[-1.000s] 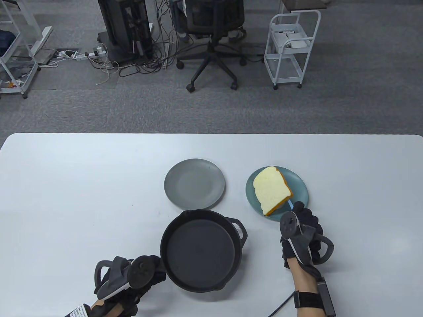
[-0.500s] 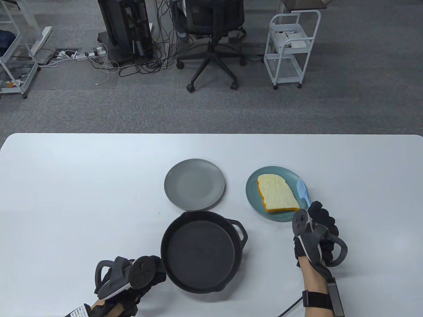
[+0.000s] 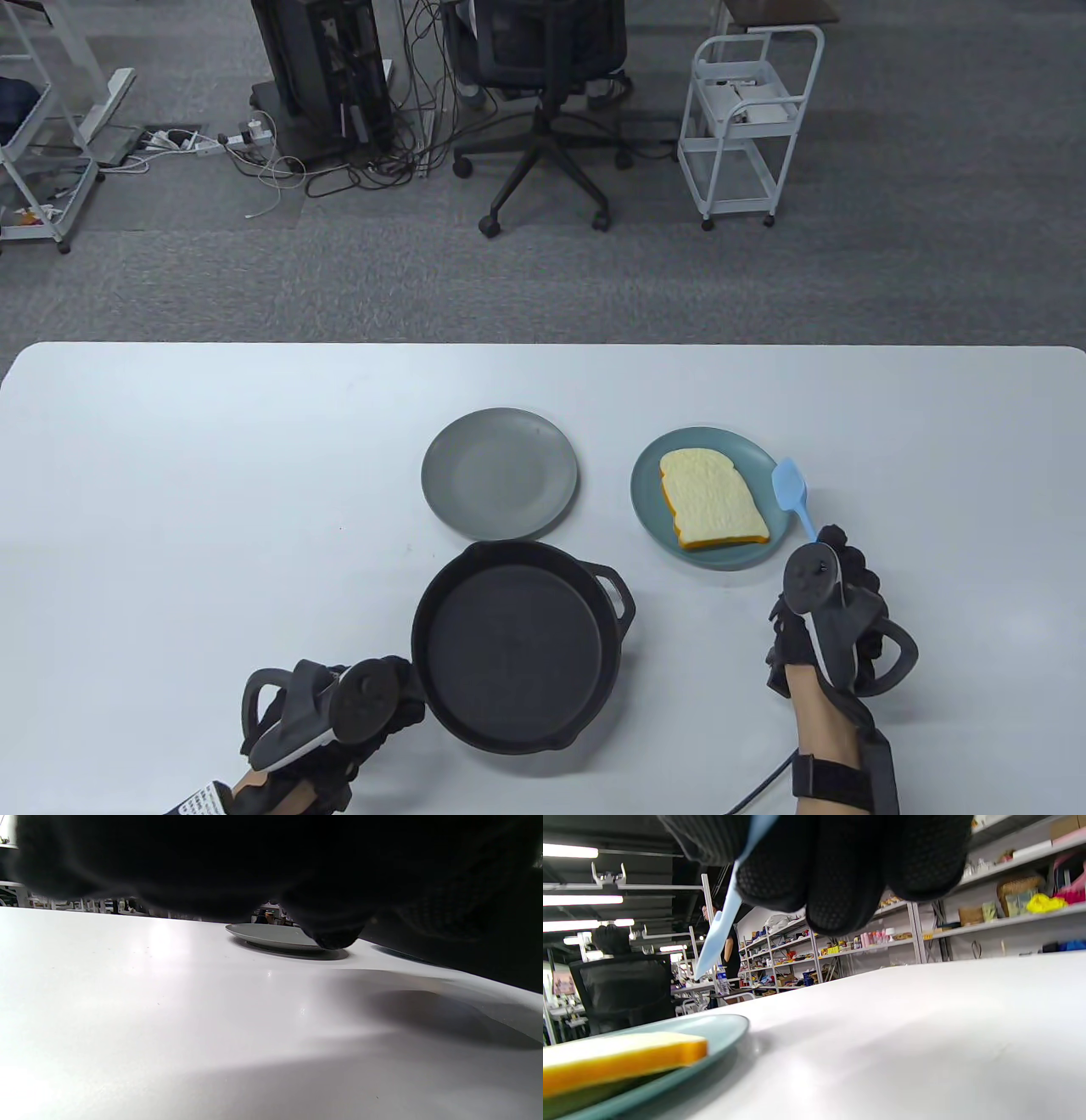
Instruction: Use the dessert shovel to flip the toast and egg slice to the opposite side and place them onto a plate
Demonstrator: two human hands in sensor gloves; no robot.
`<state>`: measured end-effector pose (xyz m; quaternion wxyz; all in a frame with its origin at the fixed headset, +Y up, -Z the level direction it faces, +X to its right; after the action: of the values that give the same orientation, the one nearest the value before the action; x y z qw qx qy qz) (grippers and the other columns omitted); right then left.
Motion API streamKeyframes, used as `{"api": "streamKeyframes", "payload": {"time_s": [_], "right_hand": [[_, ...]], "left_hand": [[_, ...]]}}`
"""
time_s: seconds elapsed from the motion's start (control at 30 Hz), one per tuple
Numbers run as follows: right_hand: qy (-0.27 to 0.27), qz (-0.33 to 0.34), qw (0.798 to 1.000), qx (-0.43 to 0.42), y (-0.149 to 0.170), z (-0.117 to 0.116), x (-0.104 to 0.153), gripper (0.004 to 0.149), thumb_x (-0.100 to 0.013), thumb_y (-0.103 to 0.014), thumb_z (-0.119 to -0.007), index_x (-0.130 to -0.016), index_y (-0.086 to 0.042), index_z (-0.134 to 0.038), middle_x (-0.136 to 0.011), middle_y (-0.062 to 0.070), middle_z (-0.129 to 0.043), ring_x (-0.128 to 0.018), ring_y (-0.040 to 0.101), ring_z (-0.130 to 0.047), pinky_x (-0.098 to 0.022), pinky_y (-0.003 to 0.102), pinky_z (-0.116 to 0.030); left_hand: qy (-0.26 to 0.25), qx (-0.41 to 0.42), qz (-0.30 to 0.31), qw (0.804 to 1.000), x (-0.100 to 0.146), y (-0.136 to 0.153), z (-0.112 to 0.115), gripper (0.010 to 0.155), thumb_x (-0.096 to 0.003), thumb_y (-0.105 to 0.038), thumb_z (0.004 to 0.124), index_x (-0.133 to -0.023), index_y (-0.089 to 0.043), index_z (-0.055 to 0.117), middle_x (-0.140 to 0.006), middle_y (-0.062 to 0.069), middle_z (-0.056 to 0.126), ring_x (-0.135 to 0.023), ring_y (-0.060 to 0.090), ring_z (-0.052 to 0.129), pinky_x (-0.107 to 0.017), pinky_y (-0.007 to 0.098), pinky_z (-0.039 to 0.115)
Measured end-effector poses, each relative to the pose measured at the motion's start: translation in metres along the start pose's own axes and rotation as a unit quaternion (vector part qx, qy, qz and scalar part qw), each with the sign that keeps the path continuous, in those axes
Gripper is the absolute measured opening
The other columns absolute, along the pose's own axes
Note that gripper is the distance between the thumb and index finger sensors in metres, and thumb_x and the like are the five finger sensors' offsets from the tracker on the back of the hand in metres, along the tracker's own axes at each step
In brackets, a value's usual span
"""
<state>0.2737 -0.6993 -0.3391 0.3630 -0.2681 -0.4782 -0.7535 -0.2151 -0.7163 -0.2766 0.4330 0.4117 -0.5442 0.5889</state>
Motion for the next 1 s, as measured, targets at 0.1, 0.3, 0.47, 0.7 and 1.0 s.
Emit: {"api": "streamKeyframes", "payload": {"time_s": [0.1, 0.3, 0.47, 0.7, 1.0], "right_hand": [[-0.013, 0.009, 0.999, -0.047, -0.002, 0.005, 0.003, 0.05, -0.048, -0.04, -0.074, -0.092, -0.016, -0.078, -0.063, -0.006, -0.1, -0.059, 0.022, -0.101, -0.047, 0.043, -0.084], [-0.034, 0.046, 0.991, -0.118, -0.02, 0.02, 0.017, 0.05, -0.047, -0.044, -0.076, -0.088, -0.016, -0.083, -0.055, -0.008, -0.102, -0.05, 0.019, -0.104, -0.041, 0.041, -0.086], [-0.046, 0.119, 0.977, -0.173, -0.047, 0.032, 0.039, 0.048, -0.044, -0.05, -0.08, -0.076, -0.018, -0.093, -0.039, -0.011, -0.105, -0.037, 0.016, -0.107, -0.032, 0.038, -0.089], [-0.122, 0.186, 0.944, -0.242, -0.09, 0.03, 0.08, 0.048, -0.041, -0.057, -0.079, -0.063, -0.019, -0.099, -0.023, -0.014, -0.103, -0.024, 0.013, -0.108, -0.024, 0.036, -0.09], [-0.162, 0.255, 0.916, -0.263, -0.121, 0.036, 0.117, 0.048, -0.041, -0.058, -0.078, -0.061, -0.019, -0.1, -0.022, -0.014, -0.102, -0.024, 0.013, -0.107, -0.024, 0.036, -0.09]], "left_hand": [[0.0, 0.0, 0.0, 1.0, 0.0, 0.0, 0.0, 0.057, -0.0302, -0.062, 0.084, -0.076, -0.028, 0.094, -0.019, -0.015, 0.099, 0.001, 0.012, 0.098, -0.021, 0.036, 0.091], [-0.002, 0.003, 0.006, 1.0, 0.0, -0.001, 0.0, 0.057, -0.0302, -0.062, 0.084, -0.076, -0.029, 0.094, -0.019, -0.015, 0.099, 0.001, 0.012, 0.098, -0.021, 0.036, 0.091], [-0.005, 0.003, 0.009, 1.0, 0.003, -0.005, -0.001, 0.058, -0.03, -0.062, 0.084, -0.076, -0.029, 0.094, -0.019, -0.015, 0.099, 0.001, 0.012, 0.098, -0.021, 0.036, 0.091], [-0.001, 0.004, 0.012, 1.0, 0.002, -0.005, 0.0, 0.057, -0.0297, -0.062, 0.084, -0.076, -0.029, 0.094, -0.019, -0.015, 0.1, 0.001, 0.012, 0.098, -0.021, 0.036, 0.091], [-0.001, 0.007, 0.029, 1.0, -0.001, -0.003, 0.003, 0.057, -0.0284, -0.063, 0.085, -0.075, -0.031, 0.095, -0.019, -0.014, 0.1, 0.001, 0.012, 0.098, -0.021, 0.036, 0.092]]}}
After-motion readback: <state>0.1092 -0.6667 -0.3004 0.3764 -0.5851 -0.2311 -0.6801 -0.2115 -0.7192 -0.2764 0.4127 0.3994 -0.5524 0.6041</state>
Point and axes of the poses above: the tracker on the back of each hand, its own y axis roughly to the little-finger side, its own x axis roughly from the fingertips to the wrist, z = x × y, the point moved 4 cm from there along -x, roughly from the wrist to the fingertips
